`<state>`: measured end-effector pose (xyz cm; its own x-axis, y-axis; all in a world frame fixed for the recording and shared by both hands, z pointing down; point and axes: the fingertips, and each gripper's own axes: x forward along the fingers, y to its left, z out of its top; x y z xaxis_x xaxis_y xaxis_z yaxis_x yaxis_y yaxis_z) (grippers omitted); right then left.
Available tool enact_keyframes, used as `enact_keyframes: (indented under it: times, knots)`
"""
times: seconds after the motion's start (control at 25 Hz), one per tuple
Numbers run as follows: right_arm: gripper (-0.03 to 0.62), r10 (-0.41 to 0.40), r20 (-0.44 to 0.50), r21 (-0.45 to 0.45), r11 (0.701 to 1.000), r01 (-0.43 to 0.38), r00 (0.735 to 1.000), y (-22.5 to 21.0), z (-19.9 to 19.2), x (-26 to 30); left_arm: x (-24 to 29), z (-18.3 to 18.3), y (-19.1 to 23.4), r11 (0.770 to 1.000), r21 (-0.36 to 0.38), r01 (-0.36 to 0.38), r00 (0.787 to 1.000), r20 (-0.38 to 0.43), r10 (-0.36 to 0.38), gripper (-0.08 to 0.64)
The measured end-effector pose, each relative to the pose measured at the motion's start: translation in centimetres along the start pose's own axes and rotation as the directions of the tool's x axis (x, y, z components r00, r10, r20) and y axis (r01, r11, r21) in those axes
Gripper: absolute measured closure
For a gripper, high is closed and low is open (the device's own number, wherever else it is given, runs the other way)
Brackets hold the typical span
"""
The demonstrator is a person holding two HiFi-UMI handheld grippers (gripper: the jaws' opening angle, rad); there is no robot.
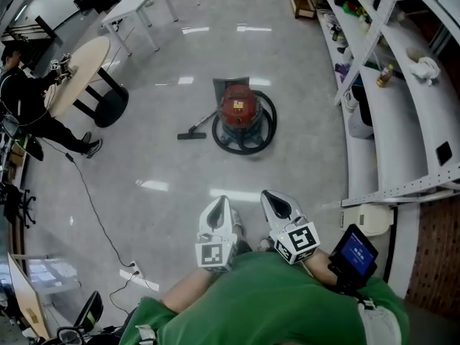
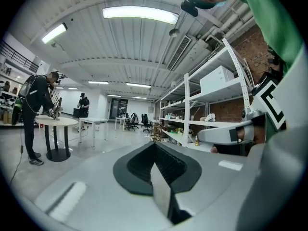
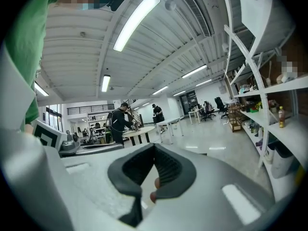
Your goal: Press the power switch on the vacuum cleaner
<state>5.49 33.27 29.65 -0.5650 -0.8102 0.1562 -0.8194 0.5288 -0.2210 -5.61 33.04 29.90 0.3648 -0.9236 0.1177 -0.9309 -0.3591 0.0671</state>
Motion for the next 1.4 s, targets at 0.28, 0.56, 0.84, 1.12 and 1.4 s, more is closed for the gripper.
enact_keyframes:
  times: [0.28,0.56,0.84,1.12,1.4]
  knots:
    - [0.591,-0.038,-0.005,-0.02,0.999,0.038,0.999,-1.0,1.9,6.8,5.2,1.3,5.5,1.0,-0.008,0.024,1.0,0.012,-0.024,0.552]
    - [0.591,-0.085,0.01,-0.036,0.996,0.085,0.996,-1.3,3.9,13.8,9.9,2.7,11.2,0.997,-0.012,0.071,0.997,0.025,-0.071,0.552]
    - [0.591,-0.122,0.013,-0.042,0.992,0.122,0.992,-1.1,4.2,18.7,13.0,3.0,16.2,0.996,-0.007,0.085,0.996,0.03,-0.085,0.552]
    - [0.591,-0.143,0.0,-0.037,0.989,0.143,0.99,-3.3,3.9,21.3,15.7,1.4,17.5,0.996,-0.035,0.084,0.996,0.007,-0.084,0.552]
    - [0.591,-0.123,-0.003,-0.03,0.992,0.123,0.992,-7.9,4.5,25.3,20.9,1.1,18.4,0.999,-0.016,0.048,0.999,-0.015,-0.048,0.552]
